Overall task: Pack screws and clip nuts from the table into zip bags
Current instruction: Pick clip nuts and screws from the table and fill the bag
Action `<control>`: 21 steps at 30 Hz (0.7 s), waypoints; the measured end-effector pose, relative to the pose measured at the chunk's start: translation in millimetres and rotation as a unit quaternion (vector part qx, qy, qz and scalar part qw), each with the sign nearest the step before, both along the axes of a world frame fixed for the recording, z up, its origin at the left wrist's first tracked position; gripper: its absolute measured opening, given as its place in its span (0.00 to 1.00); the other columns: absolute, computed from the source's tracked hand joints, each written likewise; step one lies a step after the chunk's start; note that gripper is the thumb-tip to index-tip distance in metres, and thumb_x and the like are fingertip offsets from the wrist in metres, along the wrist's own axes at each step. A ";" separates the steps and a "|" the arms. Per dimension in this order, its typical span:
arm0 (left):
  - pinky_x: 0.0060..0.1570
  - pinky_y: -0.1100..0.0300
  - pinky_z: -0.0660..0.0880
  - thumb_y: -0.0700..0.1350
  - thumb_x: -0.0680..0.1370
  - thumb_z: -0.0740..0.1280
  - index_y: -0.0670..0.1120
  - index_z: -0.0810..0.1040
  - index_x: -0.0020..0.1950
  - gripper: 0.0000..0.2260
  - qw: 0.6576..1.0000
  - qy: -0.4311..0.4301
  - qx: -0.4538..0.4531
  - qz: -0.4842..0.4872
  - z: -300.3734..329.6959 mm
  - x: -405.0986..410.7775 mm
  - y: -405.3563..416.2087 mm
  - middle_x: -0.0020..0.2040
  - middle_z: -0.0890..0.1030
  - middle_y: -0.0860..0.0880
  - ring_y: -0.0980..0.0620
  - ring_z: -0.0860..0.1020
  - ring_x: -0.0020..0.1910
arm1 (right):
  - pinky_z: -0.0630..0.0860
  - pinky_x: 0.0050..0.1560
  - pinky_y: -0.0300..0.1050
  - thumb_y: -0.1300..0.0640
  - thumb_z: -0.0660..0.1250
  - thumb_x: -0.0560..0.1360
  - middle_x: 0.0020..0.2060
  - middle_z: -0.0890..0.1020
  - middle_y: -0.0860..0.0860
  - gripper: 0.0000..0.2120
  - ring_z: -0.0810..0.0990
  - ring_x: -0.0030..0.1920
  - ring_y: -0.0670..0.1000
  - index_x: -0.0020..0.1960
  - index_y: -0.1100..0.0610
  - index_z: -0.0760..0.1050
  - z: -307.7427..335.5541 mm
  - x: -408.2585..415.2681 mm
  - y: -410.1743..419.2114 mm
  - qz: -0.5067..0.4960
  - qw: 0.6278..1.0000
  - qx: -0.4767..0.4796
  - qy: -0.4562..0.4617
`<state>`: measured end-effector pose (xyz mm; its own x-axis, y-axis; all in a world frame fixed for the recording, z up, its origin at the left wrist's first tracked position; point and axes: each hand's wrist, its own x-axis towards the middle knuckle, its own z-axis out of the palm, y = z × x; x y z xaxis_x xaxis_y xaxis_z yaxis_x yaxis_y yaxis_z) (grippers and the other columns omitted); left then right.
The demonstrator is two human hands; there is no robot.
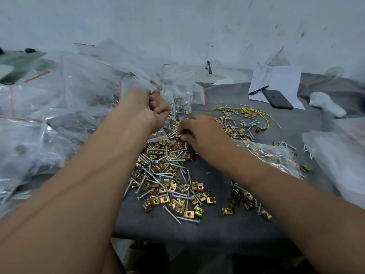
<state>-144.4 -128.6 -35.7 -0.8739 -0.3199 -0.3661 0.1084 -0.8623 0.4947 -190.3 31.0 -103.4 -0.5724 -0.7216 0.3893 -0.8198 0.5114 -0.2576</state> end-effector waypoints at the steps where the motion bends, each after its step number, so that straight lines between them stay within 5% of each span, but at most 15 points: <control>1: 0.20 0.67 0.53 0.42 0.90 0.53 0.41 0.72 0.45 0.16 1.000 0.001 -0.002 -0.002 -0.8 0.3 0.9 0.24 0.60 0.53 0.56 0.56 0.18 | 0.75 0.51 0.48 0.57 0.70 0.80 0.49 0.81 0.52 0.06 0.78 0.50 0.52 0.56 0.54 0.82 0.4 0.7 -0.3 0.003 1.000 -0.011 -0.004; 4: 0.19 0.66 0.55 0.40 0.88 0.53 0.41 0.71 0.44 0.15 0.999 -0.014 -0.024 -0.028 -2.3 2.6 3.8 0.27 0.62 0.52 0.56 0.58 0.21 | 0.79 0.50 0.49 0.58 0.71 0.79 0.46 0.84 0.52 0.05 0.81 0.47 0.50 0.54 0.56 0.81 8.8 0.5 1.0 -0.012 0.995 -0.093 -0.041; 8: 0.25 0.66 0.55 0.38 0.85 0.53 0.41 0.72 0.46 0.12 0.996 -0.042 -0.044 -0.059 -1.2 5.3 6.0 0.29 0.64 0.50 0.56 0.60 0.25 | 0.75 0.42 0.29 0.57 0.75 0.77 0.41 0.84 0.45 0.04 0.81 0.41 0.40 0.51 0.53 0.83 26.0 -10.1 12.7 -0.045 0.972 -0.191 -0.133; 15: 0.25 0.66 0.58 0.39 0.83 0.54 0.42 0.72 0.45 0.10 0.972 -0.116 -0.143 -0.147 -6.2 5.4 27.1 0.34 0.68 0.48 0.55 0.62 0.27 | 0.76 0.46 0.33 0.55 0.76 0.76 0.44 0.86 0.45 0.06 0.83 0.44 0.40 0.53 0.53 0.87 34.0 -5.8 12.0 -0.018 0.943 -0.295 -0.154; 21: 0.23 0.66 0.55 0.36 0.83 0.52 0.42 0.69 0.46 0.09 0.987 -0.045 -0.022 -0.153 -3.4 0.4 31.4 0.35 0.67 0.49 0.57 0.59 0.27 | 0.75 0.49 0.34 0.52 0.70 0.80 0.51 0.83 0.45 0.07 0.80 0.48 0.40 0.56 0.49 0.84 28.4 -4.5 -3.4 -0.099 0.947 -0.295 -0.077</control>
